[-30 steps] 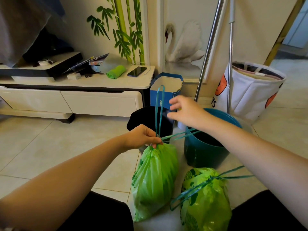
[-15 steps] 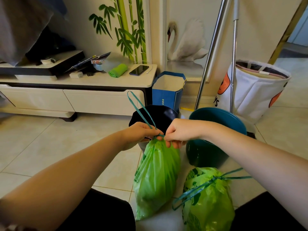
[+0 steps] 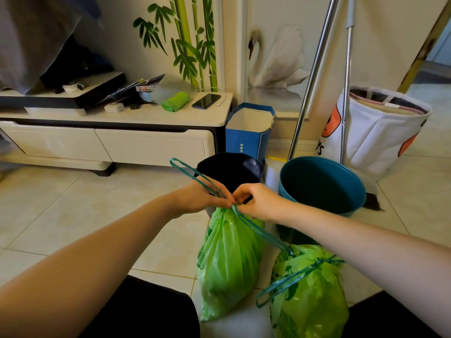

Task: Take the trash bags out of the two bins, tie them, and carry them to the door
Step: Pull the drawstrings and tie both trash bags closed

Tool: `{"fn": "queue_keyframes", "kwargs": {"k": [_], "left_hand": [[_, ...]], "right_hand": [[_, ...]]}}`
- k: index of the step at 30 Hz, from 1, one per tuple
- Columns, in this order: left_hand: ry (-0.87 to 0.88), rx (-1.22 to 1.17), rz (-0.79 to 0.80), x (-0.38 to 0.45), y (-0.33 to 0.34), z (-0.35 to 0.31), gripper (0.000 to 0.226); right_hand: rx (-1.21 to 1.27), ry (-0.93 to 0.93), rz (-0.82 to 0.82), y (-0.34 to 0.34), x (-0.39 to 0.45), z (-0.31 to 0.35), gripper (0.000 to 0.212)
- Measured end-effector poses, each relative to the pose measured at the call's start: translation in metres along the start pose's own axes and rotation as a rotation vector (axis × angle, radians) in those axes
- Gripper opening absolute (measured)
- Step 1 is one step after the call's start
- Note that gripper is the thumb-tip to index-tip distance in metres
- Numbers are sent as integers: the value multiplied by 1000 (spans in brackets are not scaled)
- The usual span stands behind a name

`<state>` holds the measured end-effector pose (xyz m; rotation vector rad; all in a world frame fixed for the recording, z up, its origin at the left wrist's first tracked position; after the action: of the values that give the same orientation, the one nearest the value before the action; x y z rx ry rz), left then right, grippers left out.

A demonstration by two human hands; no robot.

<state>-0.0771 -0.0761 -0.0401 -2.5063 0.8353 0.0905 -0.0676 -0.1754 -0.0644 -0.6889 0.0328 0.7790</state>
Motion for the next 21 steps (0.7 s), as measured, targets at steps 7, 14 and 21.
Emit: {"fn": "queue_keyframes", "kwargs": {"k": [7, 14, 21], "left_hand": [[3, 41, -3, -8, -6, -4, 10], [-16, 7, -1, -9, -12, 3, 15], [16, 98, -120, -12, -23, 3, 11]], "right_hand": [[55, -83, -35, 16, 12, 5, 20], [38, -89, -128, 6, 14, 9, 22], [152, -47, -90, 7, 12, 10, 19]]}}
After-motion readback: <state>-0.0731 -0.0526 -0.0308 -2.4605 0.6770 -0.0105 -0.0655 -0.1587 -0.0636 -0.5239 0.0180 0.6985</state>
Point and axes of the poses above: each hand's wrist, its own x-axis towards the middle knuckle, its own y-axis out of the palm, z = x × y, the point moved 10 cm from there along x, towards the middle knuckle, and after that the axes turned 13 degrees about z, right-handed, at the moved point
